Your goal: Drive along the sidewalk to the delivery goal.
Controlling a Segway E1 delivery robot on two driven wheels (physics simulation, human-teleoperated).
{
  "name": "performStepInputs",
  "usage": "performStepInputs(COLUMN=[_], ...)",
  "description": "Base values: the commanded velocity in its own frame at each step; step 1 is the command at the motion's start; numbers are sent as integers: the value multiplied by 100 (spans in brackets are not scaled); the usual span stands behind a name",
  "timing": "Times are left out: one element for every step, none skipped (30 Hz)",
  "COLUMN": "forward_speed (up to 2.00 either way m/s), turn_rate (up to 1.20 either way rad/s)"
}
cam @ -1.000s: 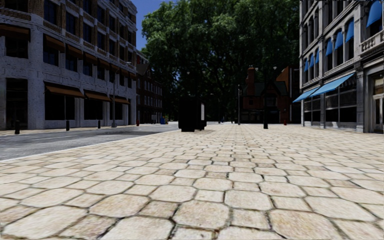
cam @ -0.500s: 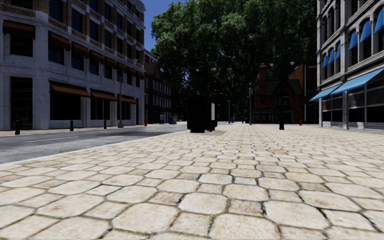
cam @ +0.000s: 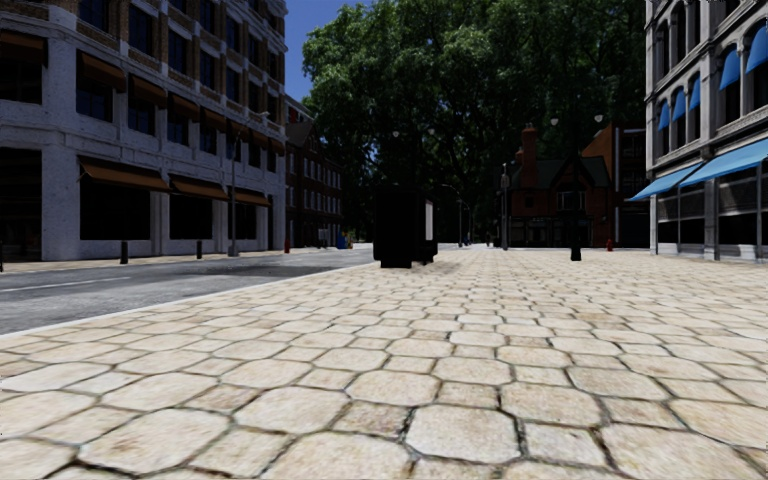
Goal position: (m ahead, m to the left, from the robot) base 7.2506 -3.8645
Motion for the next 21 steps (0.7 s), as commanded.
performStepInputs(forward_speed=[200, 200, 200, 200, 200, 200, 200, 200, 200, 200, 200, 200, 200, 200, 200, 200, 200, 200, 200, 200, 200], turn_rate=[0, -29, -86, -120, -120, -120, -120, -120, -120, -120, -120, -120, -120, -120, -120, -120, -120, -120, -120, -120, -41])
